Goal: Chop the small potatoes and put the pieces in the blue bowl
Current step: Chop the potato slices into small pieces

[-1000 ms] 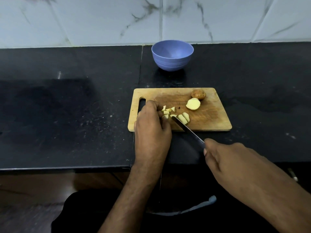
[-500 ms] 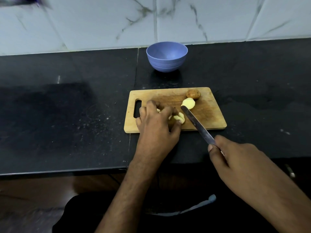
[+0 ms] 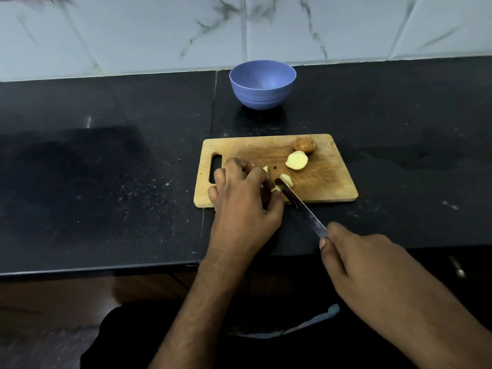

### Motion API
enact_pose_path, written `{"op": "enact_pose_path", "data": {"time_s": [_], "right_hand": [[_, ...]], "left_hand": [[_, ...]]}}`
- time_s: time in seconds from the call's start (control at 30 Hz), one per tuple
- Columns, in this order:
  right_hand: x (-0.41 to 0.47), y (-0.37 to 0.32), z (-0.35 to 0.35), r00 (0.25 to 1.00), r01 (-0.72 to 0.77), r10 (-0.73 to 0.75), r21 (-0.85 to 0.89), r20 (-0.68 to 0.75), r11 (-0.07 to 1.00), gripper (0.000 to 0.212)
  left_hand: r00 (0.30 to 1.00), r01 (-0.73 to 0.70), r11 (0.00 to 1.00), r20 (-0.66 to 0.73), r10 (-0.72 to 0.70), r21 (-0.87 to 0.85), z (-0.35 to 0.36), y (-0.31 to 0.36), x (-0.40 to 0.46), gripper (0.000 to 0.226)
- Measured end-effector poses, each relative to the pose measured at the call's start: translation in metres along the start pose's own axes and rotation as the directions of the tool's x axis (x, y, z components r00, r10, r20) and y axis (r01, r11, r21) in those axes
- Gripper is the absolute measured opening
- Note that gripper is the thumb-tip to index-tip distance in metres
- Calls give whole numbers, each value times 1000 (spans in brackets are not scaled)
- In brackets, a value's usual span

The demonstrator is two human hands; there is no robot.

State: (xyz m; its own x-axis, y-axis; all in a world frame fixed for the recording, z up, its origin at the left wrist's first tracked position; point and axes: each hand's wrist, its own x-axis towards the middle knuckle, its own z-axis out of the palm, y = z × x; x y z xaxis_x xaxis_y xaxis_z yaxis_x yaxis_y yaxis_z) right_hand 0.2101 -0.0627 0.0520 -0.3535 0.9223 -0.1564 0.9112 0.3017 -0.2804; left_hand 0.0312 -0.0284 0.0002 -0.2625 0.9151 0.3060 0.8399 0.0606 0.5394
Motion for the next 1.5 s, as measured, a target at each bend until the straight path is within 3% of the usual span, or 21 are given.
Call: {"op": "enact_pose_path", "data": {"time_s": [0.17, 0.33, 0.47, 0.6, 0.9, 1.1, 1.5], "right_hand": [[11, -13, 9, 1000, -26, 26, -41, 4, 999, 13], [24, -9, 5, 991, 26, -31, -38, -129, 999, 22], [30, 5, -1, 980, 55, -36, 90, -194, 994, 21], [43, 20, 5, 978, 13, 6, 88, -210, 996, 22], [49, 24, 11, 969, -16, 35, 81, -244, 997, 24], [48, 24, 15, 961, 1, 7, 31, -278, 1000, 25], [47, 24, 19, 953, 35, -39, -22, -301, 999, 28]], "left_hand": [[1000, 19, 1000, -5, -19, -8, 0, 1, 1, 15], [997, 59, 995, -42, -63, -79, -2, -1, 1, 25], [998, 4, 999, -60, -7, -44, 0, 4, 2, 35], [999, -42, 998, -27, 43, 40, 6, 9, 8, 38], [980, 136, 988, -137, -144, -66, 7, 6, 18, 19], [997, 60, 996, -54, -57, 69, 7, 9, 17, 30], [1000, -1, 995, -11, 2, 99, 7, 10, 21, 31]]}}
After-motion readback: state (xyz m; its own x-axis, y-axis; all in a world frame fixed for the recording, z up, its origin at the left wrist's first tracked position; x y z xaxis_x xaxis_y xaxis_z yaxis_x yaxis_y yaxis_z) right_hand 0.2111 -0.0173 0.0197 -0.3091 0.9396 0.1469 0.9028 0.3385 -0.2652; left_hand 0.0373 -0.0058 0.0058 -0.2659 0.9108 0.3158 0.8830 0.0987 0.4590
